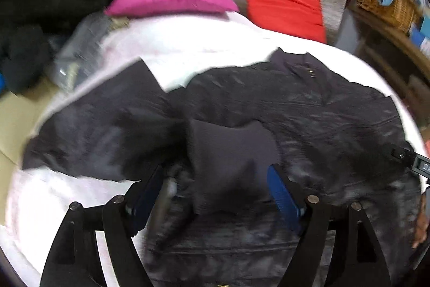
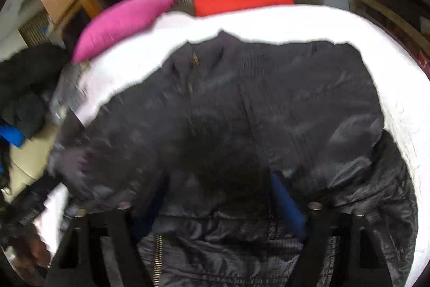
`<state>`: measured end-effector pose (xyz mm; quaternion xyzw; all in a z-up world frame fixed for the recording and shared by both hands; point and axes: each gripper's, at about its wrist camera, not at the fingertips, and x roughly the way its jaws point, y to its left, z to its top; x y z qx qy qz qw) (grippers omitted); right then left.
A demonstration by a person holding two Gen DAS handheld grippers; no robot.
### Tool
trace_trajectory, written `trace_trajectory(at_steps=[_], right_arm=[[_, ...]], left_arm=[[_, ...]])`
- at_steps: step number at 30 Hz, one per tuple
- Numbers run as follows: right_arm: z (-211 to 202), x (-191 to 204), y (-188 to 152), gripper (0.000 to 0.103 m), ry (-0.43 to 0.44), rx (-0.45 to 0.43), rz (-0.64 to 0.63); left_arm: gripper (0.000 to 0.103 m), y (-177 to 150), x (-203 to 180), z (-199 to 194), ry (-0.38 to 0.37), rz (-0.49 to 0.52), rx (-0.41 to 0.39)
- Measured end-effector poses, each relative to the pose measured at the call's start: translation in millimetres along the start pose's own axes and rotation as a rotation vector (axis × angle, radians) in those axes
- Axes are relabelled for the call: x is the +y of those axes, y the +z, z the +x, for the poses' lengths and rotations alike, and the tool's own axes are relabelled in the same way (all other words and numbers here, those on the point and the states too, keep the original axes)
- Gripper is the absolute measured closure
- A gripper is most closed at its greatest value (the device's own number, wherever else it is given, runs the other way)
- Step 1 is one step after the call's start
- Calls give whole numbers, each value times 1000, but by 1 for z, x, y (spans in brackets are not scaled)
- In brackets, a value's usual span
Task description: Fold large clothes
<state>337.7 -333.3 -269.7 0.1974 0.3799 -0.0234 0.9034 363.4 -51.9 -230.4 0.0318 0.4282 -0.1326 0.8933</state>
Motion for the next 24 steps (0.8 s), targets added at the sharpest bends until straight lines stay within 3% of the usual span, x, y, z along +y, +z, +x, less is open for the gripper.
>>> trace_trajectory(at_steps=[3,5,7,9,11,12,17,20,22,23,24], right_arm=[[-1,-1,-3,46,-29,-1,0],[11,-4,-7,46,-50,55,19],[23,-8,-4,45,-73,92,31],[21,-4,-5,45,-86,85,17],[18,-3,-4,45,-67,79,25],[17,-4,-4,45,-51,79,36],[15,-4,-6,45,3,60,51],[17,3,-9,45,22,68,39],[24,4,-11,45,2,84,36],[26,5,-12,45,-4,85,34],[27,7,-12,45,-15,83,23]], left_arm=[[23,-1,-3,16,-37,-12,51],[24,-2,-8,24,-54,-23,61],[35,-1,-13,27,-59,-23,55],[66,0,-17,28,-14,-13,36],[88,2,-15,28,6,-20,11],[90,2,-13,25,-14,-39,-5],[92,5,-10,2,-34,-24,-103],[90,5,-11,7,-32,-11,-80],[73,6,-13,17,3,-2,-49],[56,6,-15,23,0,3,-25],[53,5,-16,26,-19,3,-23]])
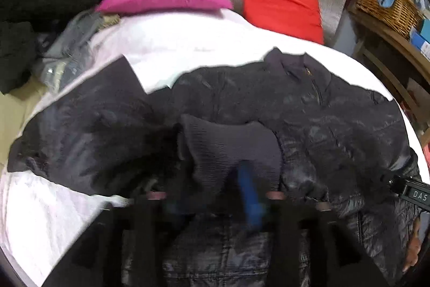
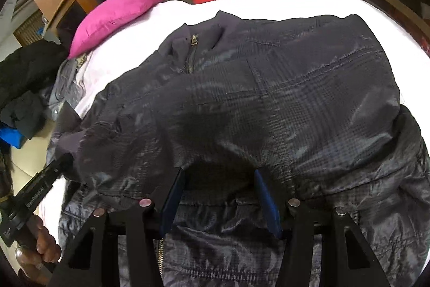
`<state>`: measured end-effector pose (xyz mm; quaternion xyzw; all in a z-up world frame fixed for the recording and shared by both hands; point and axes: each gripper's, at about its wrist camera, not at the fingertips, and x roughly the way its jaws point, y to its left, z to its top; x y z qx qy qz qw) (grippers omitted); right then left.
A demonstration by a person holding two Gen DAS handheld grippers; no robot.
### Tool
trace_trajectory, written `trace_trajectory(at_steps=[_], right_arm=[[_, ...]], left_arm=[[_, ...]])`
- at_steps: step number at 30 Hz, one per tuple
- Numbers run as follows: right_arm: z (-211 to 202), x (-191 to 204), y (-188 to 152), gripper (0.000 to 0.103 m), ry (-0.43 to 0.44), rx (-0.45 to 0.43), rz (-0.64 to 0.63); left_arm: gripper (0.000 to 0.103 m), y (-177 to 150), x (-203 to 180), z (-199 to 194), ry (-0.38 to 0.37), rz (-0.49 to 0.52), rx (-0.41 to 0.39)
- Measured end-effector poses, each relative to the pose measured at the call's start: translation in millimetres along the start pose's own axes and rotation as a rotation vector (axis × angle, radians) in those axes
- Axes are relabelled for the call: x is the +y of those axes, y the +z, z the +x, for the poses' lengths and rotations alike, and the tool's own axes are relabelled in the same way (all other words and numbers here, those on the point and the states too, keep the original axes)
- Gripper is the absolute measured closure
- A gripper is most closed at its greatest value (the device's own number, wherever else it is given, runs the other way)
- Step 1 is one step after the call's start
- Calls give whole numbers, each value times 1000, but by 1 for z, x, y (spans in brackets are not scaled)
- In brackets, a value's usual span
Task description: Fold large clothes
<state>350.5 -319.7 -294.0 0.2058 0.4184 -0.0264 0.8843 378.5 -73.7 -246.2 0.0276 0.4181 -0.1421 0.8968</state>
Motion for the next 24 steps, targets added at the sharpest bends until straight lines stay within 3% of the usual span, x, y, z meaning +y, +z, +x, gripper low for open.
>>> trace_trajectory(at_steps=[2,3,4,11,13,16,18,20,22,24], right_arm=[[1,5,-1,45,-26,-4,-31],[1,8,-1,45,-38,-6,-46],[1,9,-2,45,-41,-7,-52],[-7,8,-2,45,-29,-19,-55],[-11,6,-2,45,-25,-28,-51],[-12,2,-1,45,-34,-32,-36],[-6,-3,0,45,-36,-5,-21],[-9,-5,2,45,-32,-17,-5],[-18,-6,4,45,18,-58,13],[-23,-3,5,44,36,-90,8]], left_arm=[[57,-1,-4,1,-2,11,-17],[80,-2,-7,-1,15,18,-38],[93,-1,-9,-3,38,24,-56],[93,6,-5,-21,112,22,-140],[93,6,-3,-15,134,21,-115],[93,-1,-7,7,178,67,-14],[91,-5,-9,15,162,72,37],[86,-3,-5,10,141,55,32],[70,1,3,1,114,12,26],[45,1,10,-11,120,-18,-5]])
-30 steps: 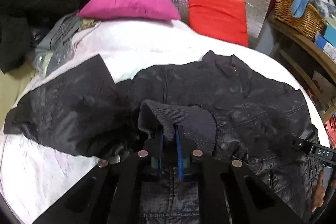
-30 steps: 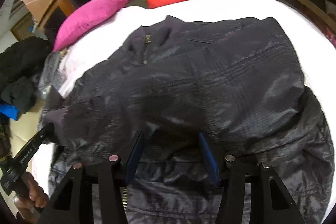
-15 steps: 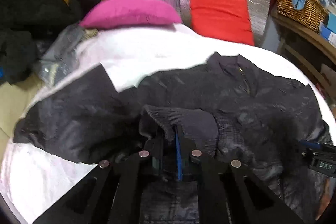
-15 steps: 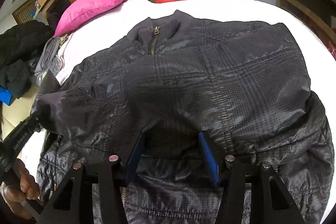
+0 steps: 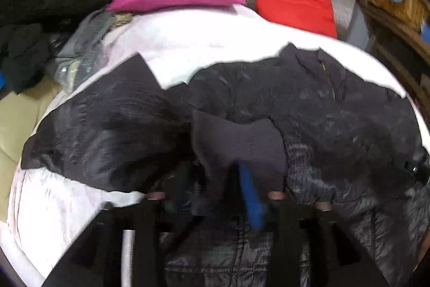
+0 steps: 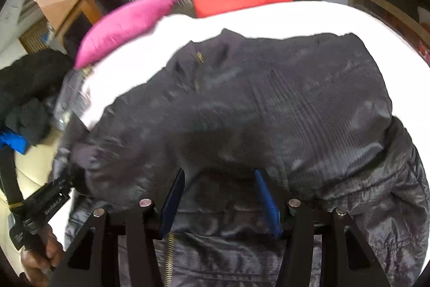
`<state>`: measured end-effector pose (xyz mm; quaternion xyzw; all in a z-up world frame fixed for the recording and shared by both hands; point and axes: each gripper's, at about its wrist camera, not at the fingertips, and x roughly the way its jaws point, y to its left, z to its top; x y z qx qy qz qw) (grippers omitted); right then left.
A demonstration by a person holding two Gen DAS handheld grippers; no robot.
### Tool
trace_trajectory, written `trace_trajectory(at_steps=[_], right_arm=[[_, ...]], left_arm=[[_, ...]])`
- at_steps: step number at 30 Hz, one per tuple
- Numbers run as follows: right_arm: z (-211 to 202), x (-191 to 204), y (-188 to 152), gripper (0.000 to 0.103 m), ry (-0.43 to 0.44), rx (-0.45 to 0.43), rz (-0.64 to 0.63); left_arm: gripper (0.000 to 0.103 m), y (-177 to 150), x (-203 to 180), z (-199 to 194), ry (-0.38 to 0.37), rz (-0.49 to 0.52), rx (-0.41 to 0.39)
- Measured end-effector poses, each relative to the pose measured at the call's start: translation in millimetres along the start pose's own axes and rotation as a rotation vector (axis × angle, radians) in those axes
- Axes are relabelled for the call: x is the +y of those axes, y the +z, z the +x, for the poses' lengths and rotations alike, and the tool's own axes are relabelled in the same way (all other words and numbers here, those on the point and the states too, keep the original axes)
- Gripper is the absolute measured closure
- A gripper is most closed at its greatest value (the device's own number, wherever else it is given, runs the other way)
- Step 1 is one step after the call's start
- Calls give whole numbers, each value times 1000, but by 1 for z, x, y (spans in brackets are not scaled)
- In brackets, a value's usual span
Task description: Fold large clothes
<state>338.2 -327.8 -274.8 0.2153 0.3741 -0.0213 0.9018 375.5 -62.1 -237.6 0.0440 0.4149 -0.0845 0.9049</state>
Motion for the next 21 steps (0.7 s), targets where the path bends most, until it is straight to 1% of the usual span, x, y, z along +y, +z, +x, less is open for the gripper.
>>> trace_trajectory(at_steps=[1,4,5,6,7,10,13,16,17,20,21], right_arm=[[1,1,0,44,-9,0,-7],[23,3,-6,43,-72,100,-30],[25,4,-8,43,-83,93,-38],[25,5,-8,43,-87,87,-43],[23,7,-7,43,-88,84,-48],[18,7,-6,43,-36,78,-19],[21,8,-9,43,-54,87,-40],[21,11,-10,43,-63,85,-55],[20,11,-9,43,-62,83,-57],[16,10,-9,43,-32,54,-45],[14,10,-8,43,-22,46,-45]], left_arm=[[42,0,1,-3,2,-5,-10],[39,2,13,-19,10,-12,-46],[33,1,17,-26,17,-20,-59],[30,2,25,-31,26,-37,-74],[29,2,34,-36,31,-60,-87],[26,1,66,-48,50,-137,-119],[22,0,118,-53,107,-255,-142],[22,-9,178,-49,133,-436,-117],[22,-15,203,-47,153,-513,-107],[22,-27,248,-40,193,-625,-89],[22,-30,256,-38,199,-646,-83]])
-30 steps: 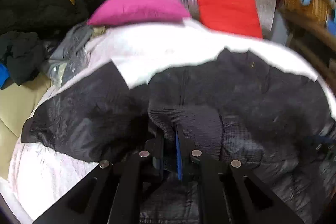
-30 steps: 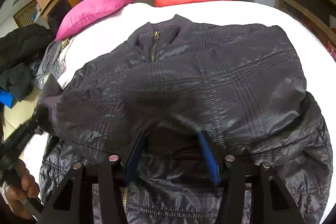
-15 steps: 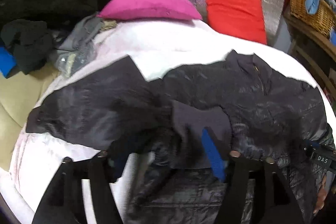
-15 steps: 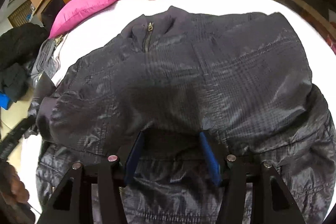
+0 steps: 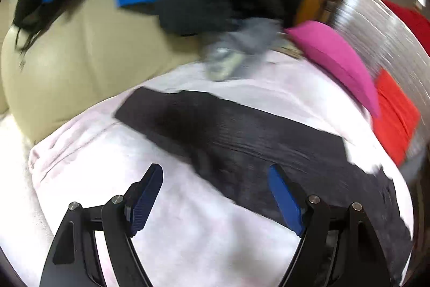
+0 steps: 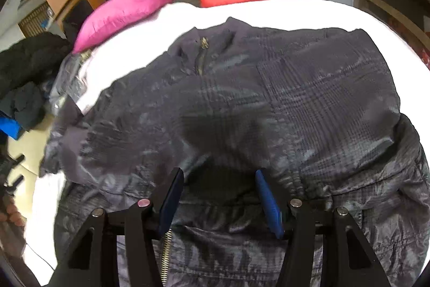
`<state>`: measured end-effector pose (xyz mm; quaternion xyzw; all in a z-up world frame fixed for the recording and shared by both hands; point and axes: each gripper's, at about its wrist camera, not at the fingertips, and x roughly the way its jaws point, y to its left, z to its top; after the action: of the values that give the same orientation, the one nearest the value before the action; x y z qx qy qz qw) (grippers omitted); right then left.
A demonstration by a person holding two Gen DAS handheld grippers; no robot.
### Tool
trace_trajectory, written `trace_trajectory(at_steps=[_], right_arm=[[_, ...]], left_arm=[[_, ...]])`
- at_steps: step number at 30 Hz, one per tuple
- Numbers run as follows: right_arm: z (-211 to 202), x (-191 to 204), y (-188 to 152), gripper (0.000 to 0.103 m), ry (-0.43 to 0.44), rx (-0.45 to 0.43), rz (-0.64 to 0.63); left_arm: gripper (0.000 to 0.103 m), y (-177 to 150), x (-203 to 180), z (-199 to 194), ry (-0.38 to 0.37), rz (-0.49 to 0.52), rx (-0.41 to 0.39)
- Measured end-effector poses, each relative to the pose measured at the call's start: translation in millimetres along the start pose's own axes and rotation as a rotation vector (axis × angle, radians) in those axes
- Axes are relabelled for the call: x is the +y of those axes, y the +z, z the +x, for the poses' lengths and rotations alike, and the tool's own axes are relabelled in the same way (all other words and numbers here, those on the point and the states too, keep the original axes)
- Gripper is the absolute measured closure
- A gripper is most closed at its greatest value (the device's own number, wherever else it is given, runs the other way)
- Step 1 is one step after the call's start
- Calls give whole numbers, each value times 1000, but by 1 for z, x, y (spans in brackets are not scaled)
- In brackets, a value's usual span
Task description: Fold large clothes
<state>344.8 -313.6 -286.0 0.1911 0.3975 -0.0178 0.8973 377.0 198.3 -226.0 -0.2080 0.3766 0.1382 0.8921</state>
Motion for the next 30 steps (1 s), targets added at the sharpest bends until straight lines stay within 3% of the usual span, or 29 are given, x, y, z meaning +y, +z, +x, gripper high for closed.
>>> trace_trajectory(at_steps=[2,4,8,16,18,21,24,26,30], right_arm=[[-4,3,2,43,16,-29,-10],[-8,6,3,43,14,-58,-27],[-8,11,4,43,11,-70,-45],[-5,5,4,43,1,-60,-39],[-2,3,5,43,-5,-53,-38],[1,1,5,43,-10,-48,-35],[5,0,6,43,-19,-42,-42],[5,-1,8,43,-23,-47,-46],[-2,-7,12,43,-20,-76,-15]], left_arm=[[22,7,25,16,2,-87,34],[22,11,42,34,-46,-176,92],[22,16,59,65,-79,-288,147],[26,23,61,113,-141,-383,182],[45,26,61,122,-140,-384,183],[60,30,61,137,-129,-389,193],[90,33,59,145,-98,-377,182],[94,35,53,140,-86,-357,150],[97,46,13,99,-64,-197,12]])
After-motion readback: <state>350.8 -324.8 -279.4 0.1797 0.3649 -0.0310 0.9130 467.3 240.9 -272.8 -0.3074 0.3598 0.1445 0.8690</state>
